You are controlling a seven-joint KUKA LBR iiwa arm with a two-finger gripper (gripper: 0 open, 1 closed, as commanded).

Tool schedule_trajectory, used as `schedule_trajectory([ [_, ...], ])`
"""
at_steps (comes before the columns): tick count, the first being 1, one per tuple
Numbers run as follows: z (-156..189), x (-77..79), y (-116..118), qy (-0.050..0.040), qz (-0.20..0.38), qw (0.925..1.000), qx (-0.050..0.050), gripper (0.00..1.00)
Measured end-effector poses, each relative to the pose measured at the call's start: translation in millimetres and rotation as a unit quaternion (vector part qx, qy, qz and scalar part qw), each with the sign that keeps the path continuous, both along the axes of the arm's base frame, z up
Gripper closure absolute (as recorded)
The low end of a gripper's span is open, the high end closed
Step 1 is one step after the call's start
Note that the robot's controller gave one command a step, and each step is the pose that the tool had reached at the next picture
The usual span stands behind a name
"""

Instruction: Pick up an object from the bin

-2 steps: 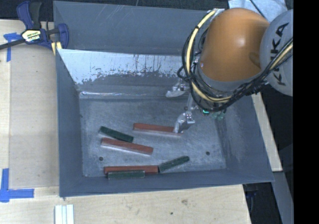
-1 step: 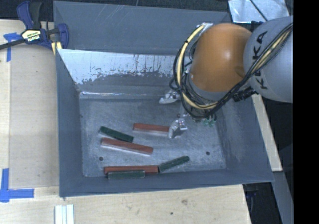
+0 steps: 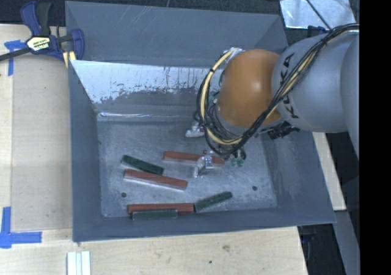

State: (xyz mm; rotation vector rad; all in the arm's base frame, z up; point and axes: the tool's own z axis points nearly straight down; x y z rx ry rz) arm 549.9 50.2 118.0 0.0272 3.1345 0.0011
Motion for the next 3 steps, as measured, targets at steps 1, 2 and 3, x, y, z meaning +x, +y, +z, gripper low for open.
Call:
schedule_trajectory([
  [1, -32.1, 14.1, -18.7, -0.0030, -0.024, 0.9997, 0.001, 1.00],
  [2, -32.1, 14.1, -18.8, -0.0030, -0.023, 0.9997, 0.001, 1.00],
  [3, 93.2, 20.0, -21.2, 0.0020, 0.023, 0.9997, 0.000, 1.00],
])
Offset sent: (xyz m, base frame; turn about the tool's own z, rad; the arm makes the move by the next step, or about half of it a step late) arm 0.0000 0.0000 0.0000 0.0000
